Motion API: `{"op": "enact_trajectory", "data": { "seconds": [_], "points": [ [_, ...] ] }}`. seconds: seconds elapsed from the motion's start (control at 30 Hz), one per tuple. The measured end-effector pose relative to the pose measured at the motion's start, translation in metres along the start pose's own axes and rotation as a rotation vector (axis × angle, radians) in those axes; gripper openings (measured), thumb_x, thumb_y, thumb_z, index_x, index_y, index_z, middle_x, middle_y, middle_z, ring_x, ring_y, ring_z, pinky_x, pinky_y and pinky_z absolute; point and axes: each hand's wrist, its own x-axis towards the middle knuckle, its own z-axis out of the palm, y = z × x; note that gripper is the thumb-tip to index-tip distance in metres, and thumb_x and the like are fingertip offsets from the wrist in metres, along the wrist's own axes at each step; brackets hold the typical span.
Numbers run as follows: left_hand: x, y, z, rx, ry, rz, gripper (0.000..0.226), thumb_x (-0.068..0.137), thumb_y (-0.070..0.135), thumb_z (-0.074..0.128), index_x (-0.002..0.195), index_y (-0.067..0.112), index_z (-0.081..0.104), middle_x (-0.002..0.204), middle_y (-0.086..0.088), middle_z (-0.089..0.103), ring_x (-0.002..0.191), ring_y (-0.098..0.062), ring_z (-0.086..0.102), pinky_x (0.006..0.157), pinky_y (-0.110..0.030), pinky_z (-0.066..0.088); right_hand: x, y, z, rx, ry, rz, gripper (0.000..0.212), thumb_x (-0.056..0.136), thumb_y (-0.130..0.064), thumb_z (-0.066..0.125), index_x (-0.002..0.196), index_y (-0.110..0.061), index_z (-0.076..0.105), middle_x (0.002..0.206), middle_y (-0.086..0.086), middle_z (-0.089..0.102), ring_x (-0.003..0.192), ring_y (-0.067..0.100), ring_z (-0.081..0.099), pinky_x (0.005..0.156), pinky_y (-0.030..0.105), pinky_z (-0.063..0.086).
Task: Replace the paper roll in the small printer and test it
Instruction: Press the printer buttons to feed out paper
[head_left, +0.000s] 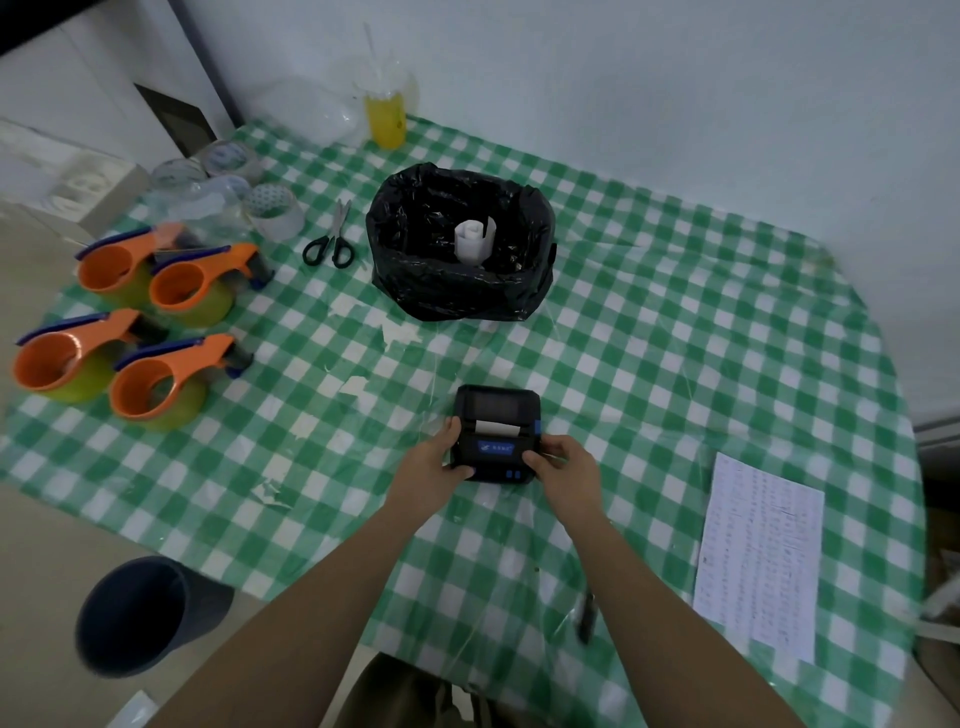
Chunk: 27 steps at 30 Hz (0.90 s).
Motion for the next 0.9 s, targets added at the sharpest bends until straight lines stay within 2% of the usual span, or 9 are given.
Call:
{"op": "enact_trajectory", "data": {
  "seconds": [0.1, 0.3, 0.43, 0.67, 0.8, 0.9],
  "points": [
    [0.0, -0.0007, -0.0002, 0.001, 0.006, -0.005, 0.071, 0.08, 0.004, 0.067, 0.141, 0.015, 0.031, 0.15, -0.008, 0.034, 0.137, -0.019, 0.035, 0.094, -0.006, 0.029, 0.0004, -0.0002, 0.0004, -0.005, -0.006, -0.008, 0.019, 0.08, -0.009, 0.069, 0.097, -0.011, 0.061, 0.092, 0.0, 0.063, 0.085, 0.016, 0.062, 0.083, 0.033, 0.051],
    [-0.0002, 0.0003, -0.0001, 0.029, 0.011, 0.005, 0.071, 0.081, 0.005, 0.067, 0.141, 0.014, 0.03, 0.149, -0.009, 0.036, 0.136, -0.02, 0.036, 0.094, -0.007, 0.029, 0.0001, 0.0007, -0.0005, -0.02, 0.001, -0.025, 0.022, 0.08, -0.009, 0.069, 0.101, -0.007, 0.061, 0.092, -0.001, 0.062, 0.085, 0.015, 0.062, 0.081, 0.031, 0.05],
    [-0.0007, 0.0006, -0.0009, 0.031, 0.01, 0.004, 0.072, 0.081, 0.006, 0.067, 0.141, 0.017, 0.03, 0.149, -0.009, 0.037, 0.136, -0.019, 0.037, 0.101, -0.016, 0.033, -0.0003, 0.0003, 0.0001, -0.014, 0.002, -0.028, 0.021, 0.081, -0.009, 0.069, 0.1, -0.007, 0.062, 0.091, -0.001, 0.061, 0.084, 0.015, 0.062, 0.08, 0.03, 0.05],
    [-0.0001, 0.0002, -0.001, 0.05, 0.012, 0.011, 0.072, 0.08, 0.007, 0.067, 0.141, 0.016, 0.03, 0.149, -0.01, 0.037, 0.136, -0.021, 0.037, 0.103, -0.02, 0.034, -0.0002, 0.0017, 0.0008, -0.001, 0.008, -0.026, 0.017, 0.08, -0.009, 0.069, 0.095, -0.011, 0.062, 0.089, -0.002, 0.062, 0.083, 0.015, 0.062, 0.078, 0.029, 0.049],
    [-0.0003, 0.0, -0.0009, 0.04, 0.015, 0.024, 0.072, 0.08, 0.003, 0.067, 0.141, 0.011, 0.03, 0.148, -0.013, 0.036, 0.137, -0.023, 0.036, 0.096, -0.009, 0.031, 0.0, 0.0017, 0.0015, 0.002, 0.012, -0.028, 0.018, 0.079, -0.008, 0.07, 0.096, -0.008, 0.063, 0.09, 0.001, 0.063, 0.083, 0.016, 0.063, 0.079, 0.029, 0.05],
    [-0.0007, 0.0003, -0.0014, 0.035, 0.006, 0.024, 0.072, 0.081, 0.003, 0.066, 0.141, 0.012, 0.029, 0.149, -0.013, 0.035, 0.138, -0.022, 0.034, 0.097, -0.009, 0.029, 0.0005, 0.0022, 0.0014, -0.011, 0.013, -0.015, 0.019, 0.08, -0.01, 0.07, 0.098, -0.009, 0.063, 0.091, 0.0, 0.063, 0.084, 0.016, 0.063, 0.081, 0.032, 0.051]
  ]
}}
